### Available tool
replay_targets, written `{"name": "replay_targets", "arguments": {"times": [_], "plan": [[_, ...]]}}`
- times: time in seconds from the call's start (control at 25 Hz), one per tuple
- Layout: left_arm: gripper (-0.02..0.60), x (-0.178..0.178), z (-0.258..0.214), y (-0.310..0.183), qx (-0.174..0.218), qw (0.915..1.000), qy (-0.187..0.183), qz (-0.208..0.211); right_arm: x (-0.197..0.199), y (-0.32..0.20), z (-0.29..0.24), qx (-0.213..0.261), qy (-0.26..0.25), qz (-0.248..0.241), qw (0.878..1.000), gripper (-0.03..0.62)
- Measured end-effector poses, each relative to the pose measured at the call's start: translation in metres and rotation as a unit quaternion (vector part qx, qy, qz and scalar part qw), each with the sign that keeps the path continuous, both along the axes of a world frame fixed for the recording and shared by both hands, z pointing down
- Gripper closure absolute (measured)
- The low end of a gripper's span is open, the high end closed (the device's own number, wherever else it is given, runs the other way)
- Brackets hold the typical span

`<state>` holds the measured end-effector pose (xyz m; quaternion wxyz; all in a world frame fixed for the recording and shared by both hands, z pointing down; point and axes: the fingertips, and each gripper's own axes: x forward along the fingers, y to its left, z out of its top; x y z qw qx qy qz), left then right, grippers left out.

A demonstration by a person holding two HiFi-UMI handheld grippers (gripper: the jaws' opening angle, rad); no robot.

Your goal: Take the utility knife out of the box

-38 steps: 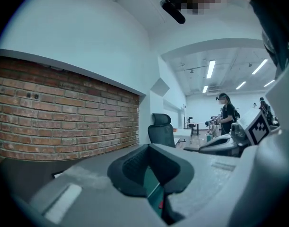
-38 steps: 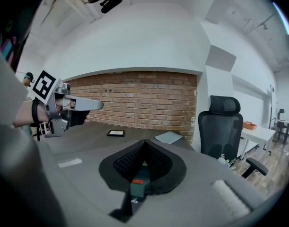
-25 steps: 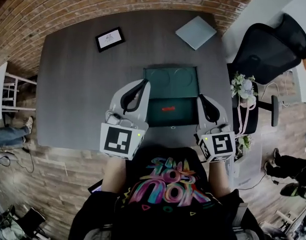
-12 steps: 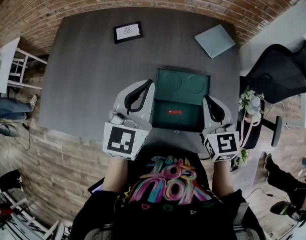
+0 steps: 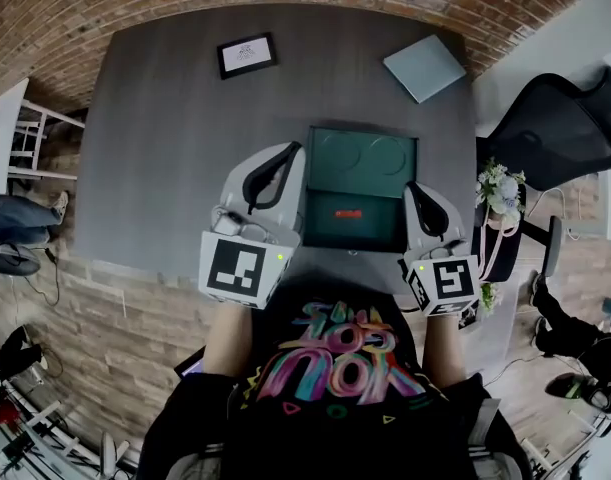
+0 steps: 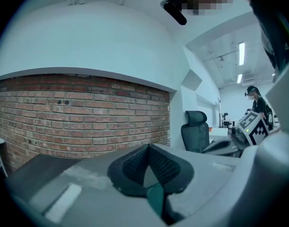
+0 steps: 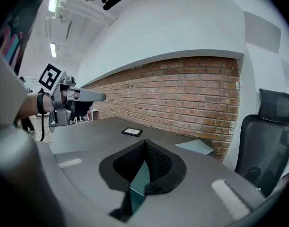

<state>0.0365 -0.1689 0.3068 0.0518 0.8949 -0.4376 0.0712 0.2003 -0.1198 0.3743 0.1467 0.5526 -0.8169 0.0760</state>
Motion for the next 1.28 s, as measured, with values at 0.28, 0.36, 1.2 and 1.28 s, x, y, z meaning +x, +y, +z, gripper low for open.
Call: {"name": "replay_targets", "arguments": {"times": [0.28, 0.36, 1.2, 1.28], "plan": [[0.581, 0.006, 0.005, 0.002, -0.004, 1.0000, -0.006, 0.007, 0.000, -0.001, 0.005, -0.008, -0.002, -0.014, 1.000, 0.595], [0.581, 0.007, 0.008, 0.002, -0.006, 0.9999, -0.009, 0.008, -0.001, -0.002, 0.005, -0.010, -0.002, -0.018, 1.000, 0.595], [0.581, -0.005, 0.024, 0.007, -0.020, 0.9997, -0.016, 0.001, -0.056, 0.014, 0.056, -0.089, 0.006, -0.152, 0.984, 0.502], [0.581, -0.008, 0.025, 0.007, -0.021, 0.9997, -0.016, 0.000, -0.060, 0.018, 0.066, -0.101, 0.017, -0.163, 0.981, 0.488]]}}
